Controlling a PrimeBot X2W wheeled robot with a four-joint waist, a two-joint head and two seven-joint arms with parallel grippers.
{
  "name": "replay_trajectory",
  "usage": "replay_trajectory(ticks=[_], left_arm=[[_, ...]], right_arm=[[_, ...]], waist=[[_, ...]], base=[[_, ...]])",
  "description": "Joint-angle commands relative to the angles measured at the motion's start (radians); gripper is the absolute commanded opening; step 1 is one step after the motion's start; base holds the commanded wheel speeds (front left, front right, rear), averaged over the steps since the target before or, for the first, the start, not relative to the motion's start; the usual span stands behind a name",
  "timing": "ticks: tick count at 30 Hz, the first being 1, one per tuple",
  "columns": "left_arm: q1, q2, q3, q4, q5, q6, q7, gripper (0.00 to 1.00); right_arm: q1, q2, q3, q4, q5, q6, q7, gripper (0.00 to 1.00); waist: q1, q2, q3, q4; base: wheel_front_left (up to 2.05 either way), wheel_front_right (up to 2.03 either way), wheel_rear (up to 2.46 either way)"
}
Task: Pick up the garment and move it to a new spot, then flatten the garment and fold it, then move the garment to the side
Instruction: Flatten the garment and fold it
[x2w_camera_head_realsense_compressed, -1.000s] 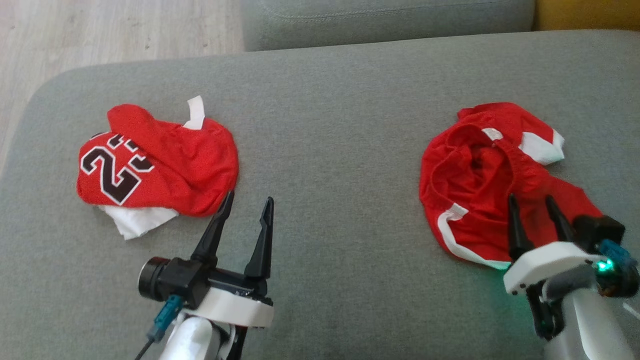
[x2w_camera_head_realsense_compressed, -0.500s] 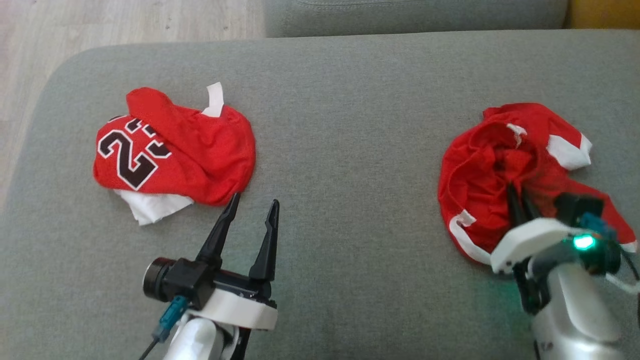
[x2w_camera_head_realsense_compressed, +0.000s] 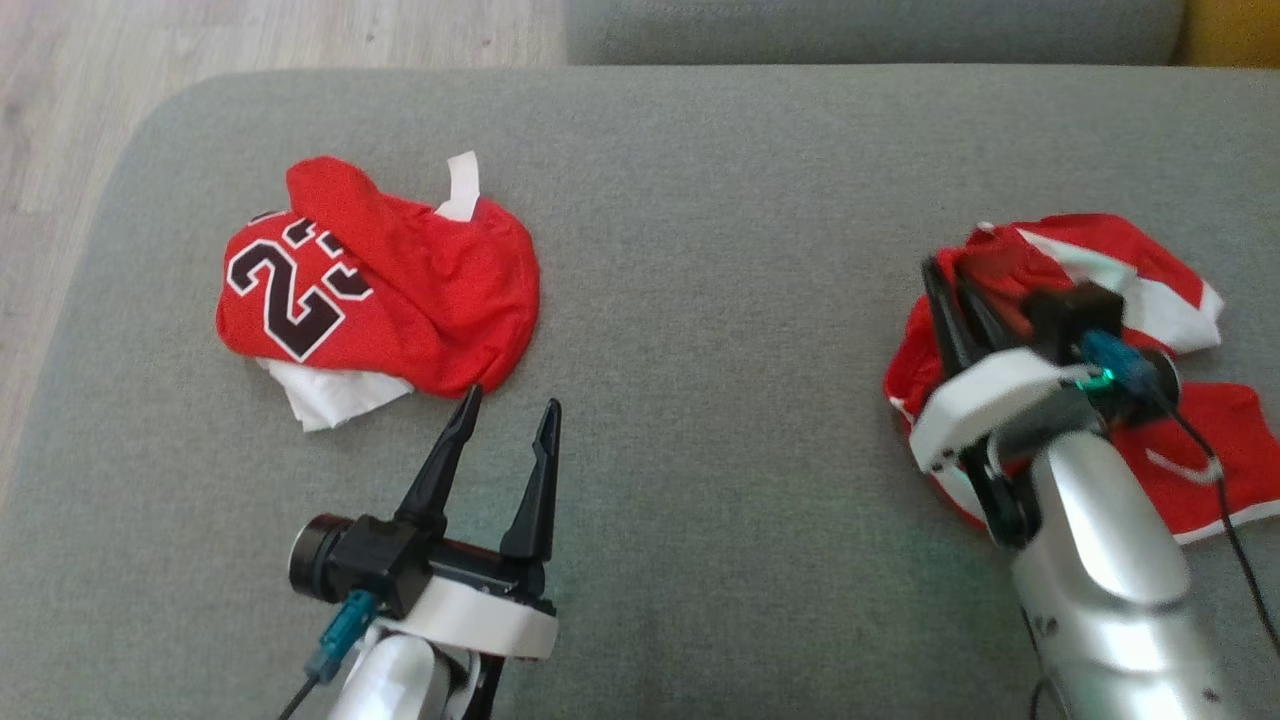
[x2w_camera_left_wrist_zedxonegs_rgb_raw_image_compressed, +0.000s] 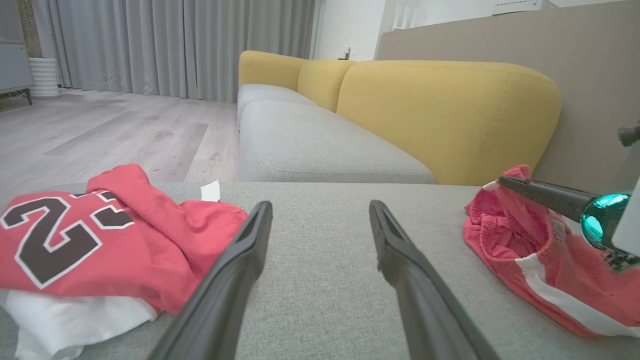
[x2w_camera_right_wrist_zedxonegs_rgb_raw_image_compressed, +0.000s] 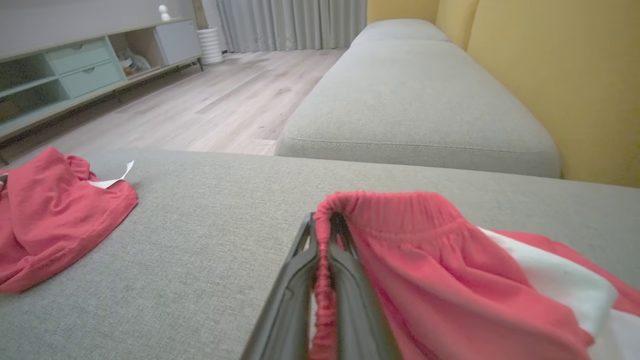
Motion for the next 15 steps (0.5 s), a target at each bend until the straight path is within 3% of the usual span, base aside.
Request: replay_trajectory(ticks=[1, 6, 7, 8, 15], left_arm=[[-0.052, -0.002, 0.021, -0.035, -0.007, 0.005, -0.005, 1.0], [-0.068, -0.002, 0.009, -0.034, -0.014, 0.006, -0.005, 1.0], [-0.071, -0.002, 0.007, -0.033, -0.015, 0.007, -0.005, 1.0], [-0.074, -0.002, 0.005, -0.032, -0.016, 0.007, -0.005, 1.0], [-0.082, -0.002, 0.024, -0.027, -0.012, 0.012, -0.005, 1.0]], right_arm=[[-0.066, -0.002, 0.035, -0.022, -0.017, -0.001, 0.007, 0.0], [-0.145, -0.002, 0.066, 0.088, -0.065, -0.001, 0.033, 0.0], [-0.159, -0.002, 0.068, 0.116, -0.081, -0.001, 0.033, 0.35], [-0.17, -0.002, 0.072, 0.144, -0.096, -0.001, 0.03, 1.0], [-0.209, -0.002, 0.089, 0.235, -0.086, -0.001, -0.056, 1.0]], waist=[[0.0, 0.0, 0.012, 0.009], [0.0, 0.0, 0.039, 0.031], [0.0, 0.0, 0.043, 0.036], [0.0, 0.0, 0.045, 0.04], [0.0, 0.0, 0.038, 0.022]], base=[[0.0, 0.0, 0.0], [0.0, 0.0, 0.0], [0.0, 0.0, 0.0], [0.0, 0.0, 0.0], [0.0, 0.0, 0.0]])
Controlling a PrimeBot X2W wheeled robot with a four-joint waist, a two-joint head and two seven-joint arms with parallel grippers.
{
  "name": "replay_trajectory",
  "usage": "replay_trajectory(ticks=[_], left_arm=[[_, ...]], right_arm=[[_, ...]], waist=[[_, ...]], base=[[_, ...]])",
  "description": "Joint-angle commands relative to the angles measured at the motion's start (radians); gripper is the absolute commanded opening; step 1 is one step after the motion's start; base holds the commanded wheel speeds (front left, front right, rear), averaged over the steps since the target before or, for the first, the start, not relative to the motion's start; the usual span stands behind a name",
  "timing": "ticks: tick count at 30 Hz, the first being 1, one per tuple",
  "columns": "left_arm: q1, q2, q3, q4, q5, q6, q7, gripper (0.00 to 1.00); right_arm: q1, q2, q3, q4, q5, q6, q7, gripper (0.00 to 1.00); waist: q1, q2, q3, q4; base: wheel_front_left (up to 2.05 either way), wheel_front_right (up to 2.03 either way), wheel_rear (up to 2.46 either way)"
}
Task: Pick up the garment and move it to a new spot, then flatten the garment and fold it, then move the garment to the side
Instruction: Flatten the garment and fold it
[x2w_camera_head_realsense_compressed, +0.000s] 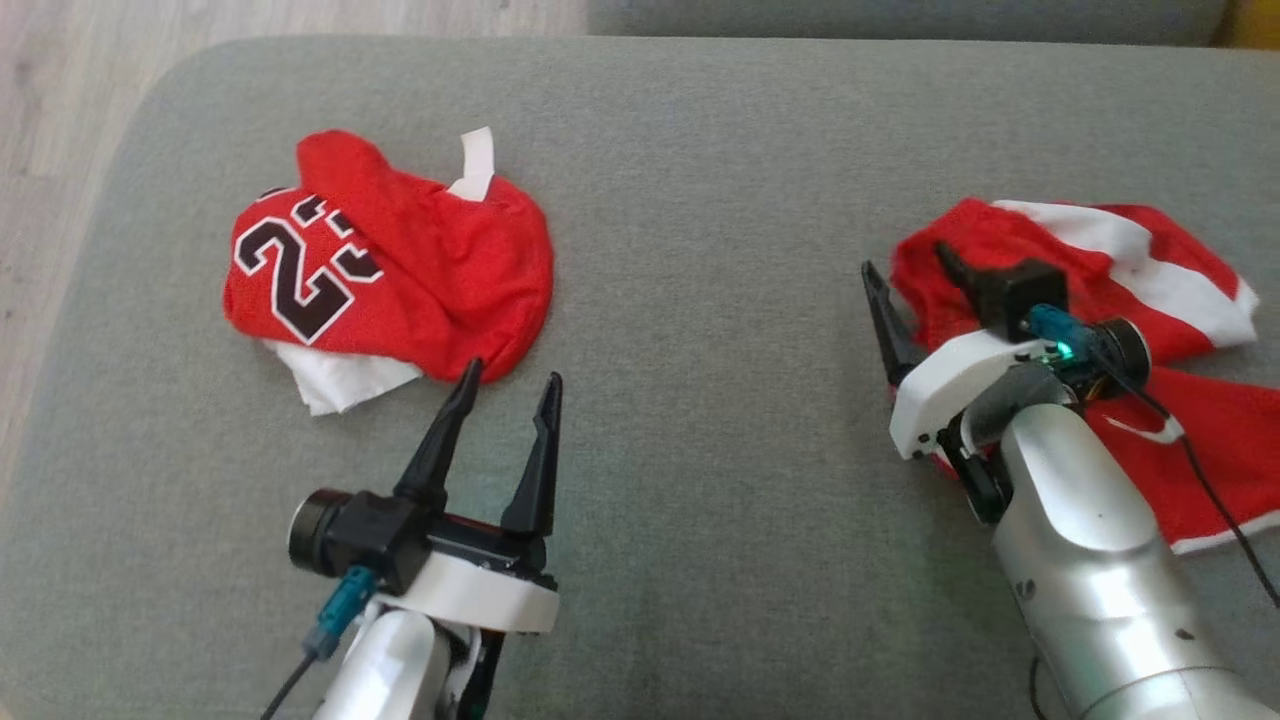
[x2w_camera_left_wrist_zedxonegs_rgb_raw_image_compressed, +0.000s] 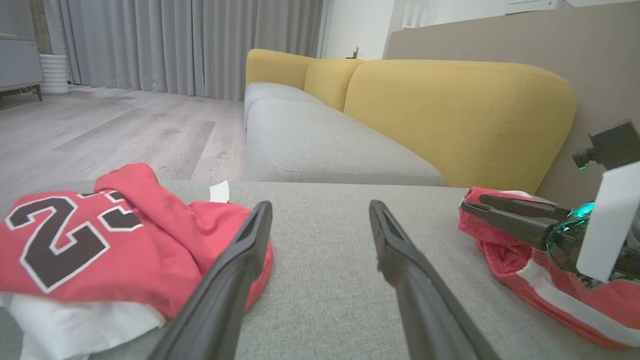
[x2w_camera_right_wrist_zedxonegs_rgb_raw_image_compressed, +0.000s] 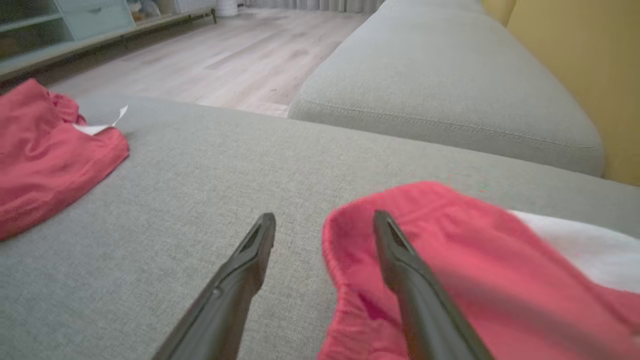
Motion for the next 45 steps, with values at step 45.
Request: replay_trajectory(ticks=[45], left_arm=[[-0.425, 0.084, -0.393, 0.327, 0.016, -0.069, 0.112, 1.0]], right_arm=[[0.435, 0.001, -0.158, -0.534, 0.223, -0.001, -0.158, 1.0]], waist=[[0.0, 0.0, 0.104, -0.401]], base=[[0.0, 0.0, 0.0]])
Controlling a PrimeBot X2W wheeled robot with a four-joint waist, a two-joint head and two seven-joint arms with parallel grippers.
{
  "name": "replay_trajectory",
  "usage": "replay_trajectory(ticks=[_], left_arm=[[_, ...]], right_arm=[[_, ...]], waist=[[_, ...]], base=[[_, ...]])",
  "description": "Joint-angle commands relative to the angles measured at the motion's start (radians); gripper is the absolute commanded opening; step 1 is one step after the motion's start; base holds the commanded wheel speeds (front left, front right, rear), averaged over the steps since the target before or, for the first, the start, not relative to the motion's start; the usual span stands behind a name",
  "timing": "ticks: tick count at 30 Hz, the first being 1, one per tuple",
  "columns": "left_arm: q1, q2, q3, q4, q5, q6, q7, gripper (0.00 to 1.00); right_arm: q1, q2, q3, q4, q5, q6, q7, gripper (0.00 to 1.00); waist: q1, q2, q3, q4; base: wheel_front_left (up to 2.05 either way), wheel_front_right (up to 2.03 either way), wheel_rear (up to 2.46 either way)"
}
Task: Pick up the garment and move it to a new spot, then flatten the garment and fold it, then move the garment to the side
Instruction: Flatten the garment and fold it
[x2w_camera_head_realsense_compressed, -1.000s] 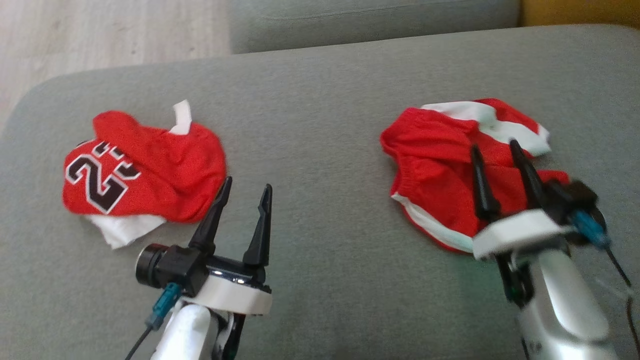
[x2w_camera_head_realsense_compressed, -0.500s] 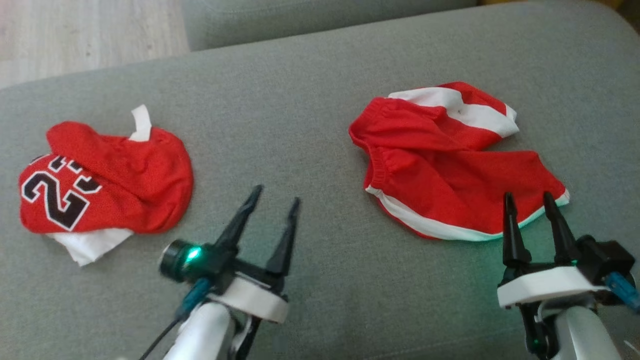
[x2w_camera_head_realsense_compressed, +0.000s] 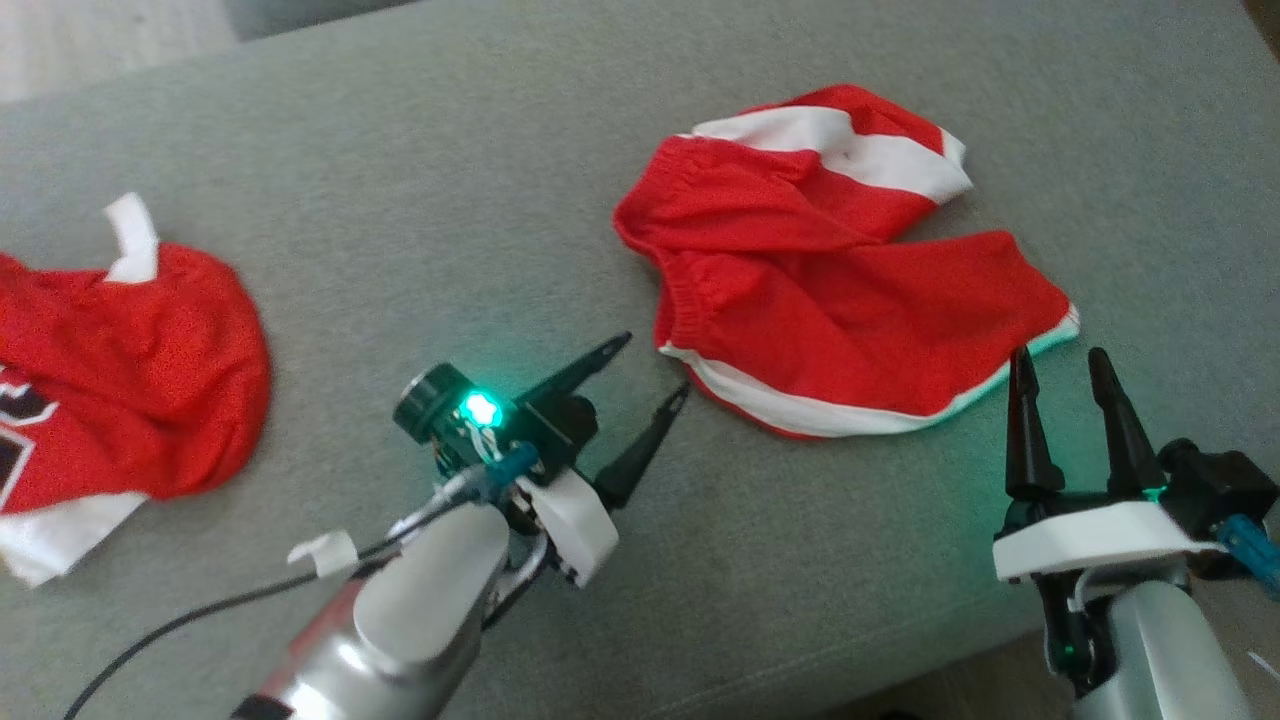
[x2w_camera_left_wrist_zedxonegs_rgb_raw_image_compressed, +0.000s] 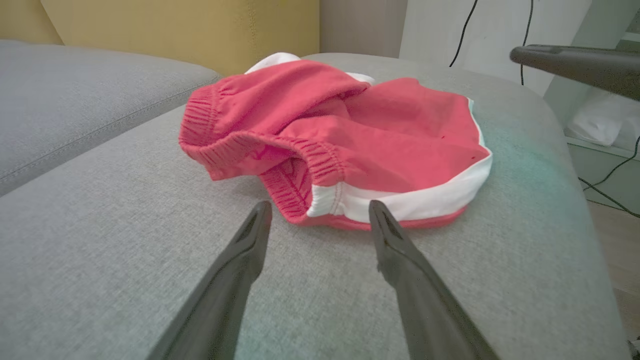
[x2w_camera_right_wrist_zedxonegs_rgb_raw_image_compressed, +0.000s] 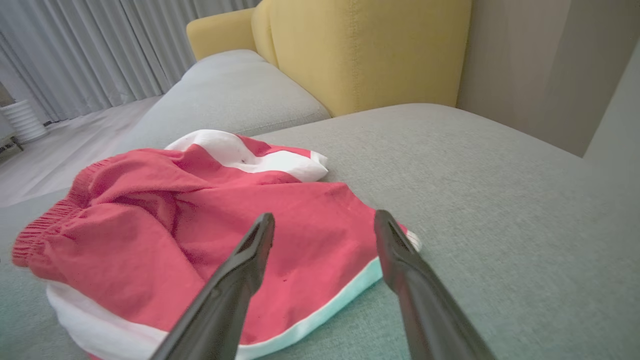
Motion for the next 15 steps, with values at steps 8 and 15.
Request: replay_trajectory(ticks=[8, 15], left_arm=[[-0.117, 0.007, -0.016, 0.082, -0.048, 0.002, -0.049, 1.0], [-0.144, -0.002, -0.064, 0.108, -0.088, 0.002, -0.086, 1.0]], right_arm=[[-0.037, -0.006, 0.032, -0.029, 0.025, -0.001, -0.013, 1.0], [-0.035, -0.006, 0.038, -0.029, 0.036, -0.001, -0.014, 1.0]], waist=[[-0.0001, 0.0, 0.045, -0.059], [-0.0001, 0.0, 0.05, -0.07]], base=[[0.0, 0.0, 0.0], [0.0, 0.0, 0.0]])
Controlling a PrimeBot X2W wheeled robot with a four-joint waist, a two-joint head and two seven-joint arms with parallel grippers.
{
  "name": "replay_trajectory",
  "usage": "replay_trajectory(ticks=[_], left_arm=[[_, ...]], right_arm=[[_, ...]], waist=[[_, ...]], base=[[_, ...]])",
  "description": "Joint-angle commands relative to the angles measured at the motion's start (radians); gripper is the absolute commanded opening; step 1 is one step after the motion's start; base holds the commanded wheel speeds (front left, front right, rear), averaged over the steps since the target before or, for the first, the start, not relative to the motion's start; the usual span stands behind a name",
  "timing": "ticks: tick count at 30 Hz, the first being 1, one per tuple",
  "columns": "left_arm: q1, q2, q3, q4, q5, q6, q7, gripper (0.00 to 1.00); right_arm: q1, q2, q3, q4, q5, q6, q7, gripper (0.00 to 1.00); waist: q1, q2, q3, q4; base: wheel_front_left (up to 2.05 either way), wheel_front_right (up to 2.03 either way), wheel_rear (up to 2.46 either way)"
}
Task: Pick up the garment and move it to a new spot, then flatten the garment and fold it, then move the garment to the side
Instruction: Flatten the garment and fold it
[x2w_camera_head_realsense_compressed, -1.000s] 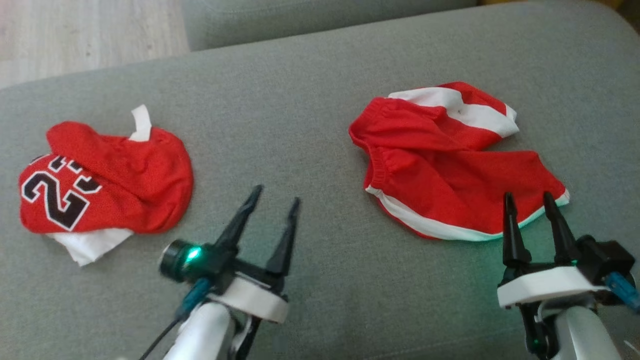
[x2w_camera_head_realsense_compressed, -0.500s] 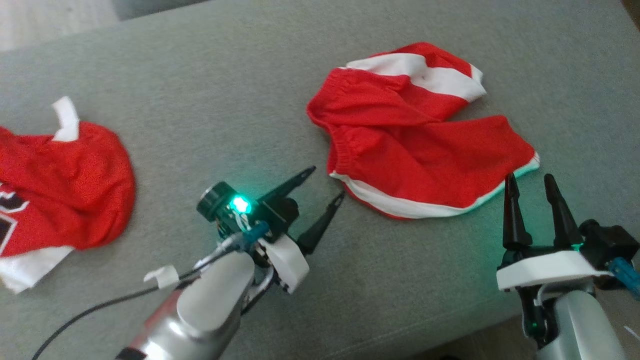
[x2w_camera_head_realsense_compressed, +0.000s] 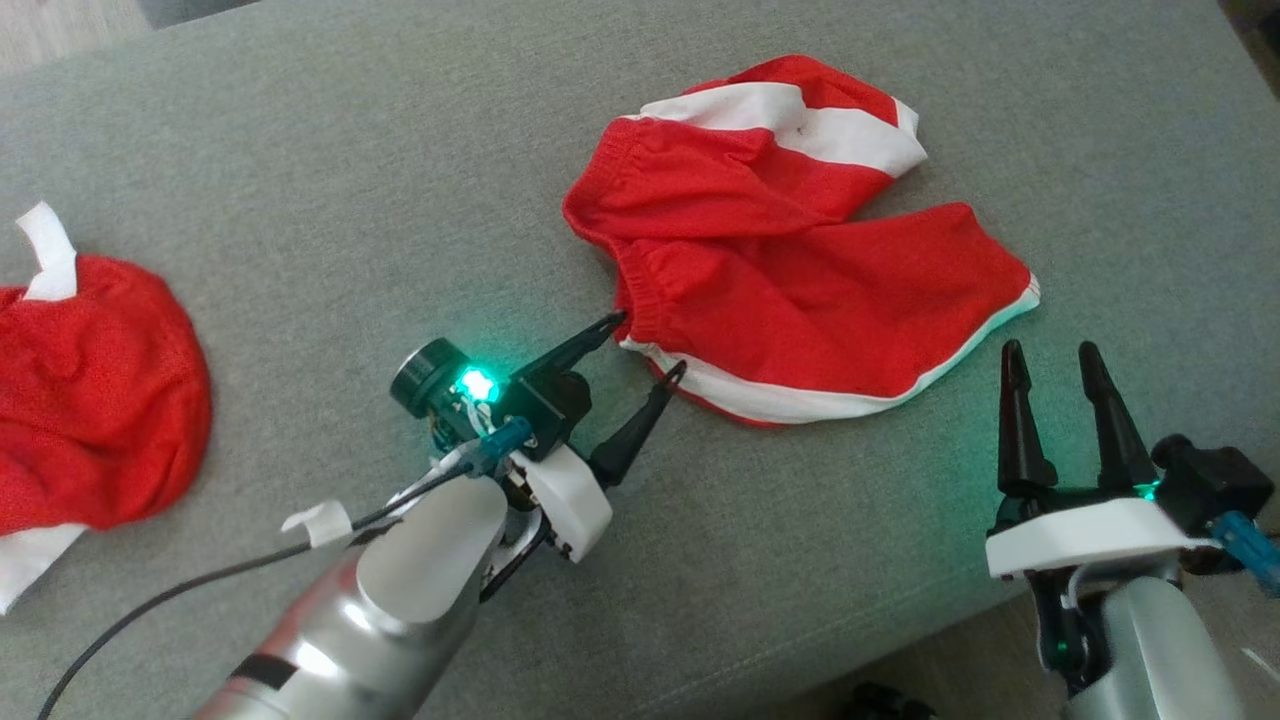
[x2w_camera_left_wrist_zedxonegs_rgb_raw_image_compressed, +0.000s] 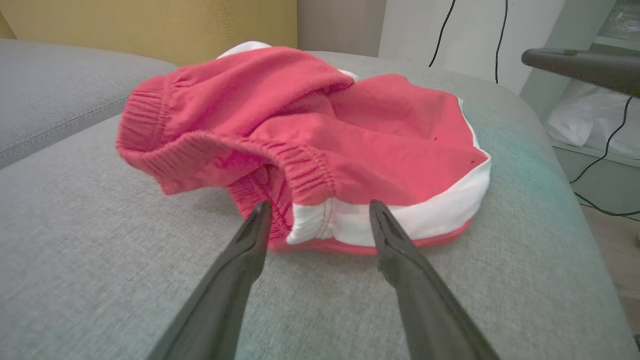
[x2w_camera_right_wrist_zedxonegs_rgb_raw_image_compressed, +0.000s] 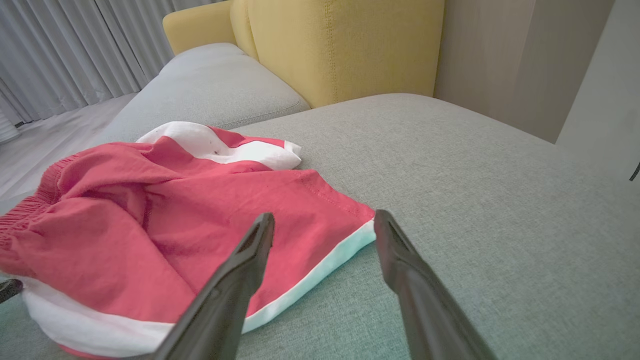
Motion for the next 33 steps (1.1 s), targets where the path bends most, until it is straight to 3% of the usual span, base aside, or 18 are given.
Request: replay_trajectory(ticks=[1, 2, 3, 4, 17, 33], left_arm=[[-0.045, 0.002, 0.017, -0.022, -0.013, 0.002, -0.013, 1.0], [-0.046, 0.002, 0.013, -0.024, -0.019, 0.002, -0.018, 0.69], [-0.046, 0.002, 0.009, -0.025, -0.023, 0.002, -0.022, 0.19], [-0.046, 0.003, 0.005, -0.028, -0.026, 0.002, -0.026, 0.0], [0.013, 0.026, 0.017, -0.1, -0.044, 0.013, -0.048, 0.0], [0.071, 0.048, 0.027, -0.191, -0.038, 0.031, -0.049, 0.0]], right_arm=[[-0.026, -0.006, 0.022, -0.028, 0.009, -0.001, -0.011, 1.0], [-0.026, -0.006, 0.022, -0.028, 0.008, -0.001, -0.011, 1.0], [-0.027, -0.006, 0.021, -0.027, 0.008, -0.001, -0.011, 1.0], [-0.027, -0.006, 0.019, -0.027, 0.007, -0.001, -0.011, 1.0], [-0.025, -0.006, -0.045, 0.037, -0.063, -0.001, -0.007, 1.0], [-0.125, -0.006, -0.211, 0.281, -0.132, -0.001, 0.102, 1.0]], waist=[[0.0, 0.0, -0.001, -0.001], [0.0, 0.0, -0.001, -0.002], [0.0, 0.0, -0.002, -0.001], [0.0, 0.0, -0.003, 0.001], [0.0, 0.0, -0.062, 0.096], [0.0, 0.0, -0.081, 0.164]], base=[[0.0, 0.0, 0.0], [0.0, 0.0, 0.0], [0.0, 0.0, 0.0], [0.0, 0.0, 0.0], [0.0, 0.0, 0.0], [0.0, 0.0, 0.0]])
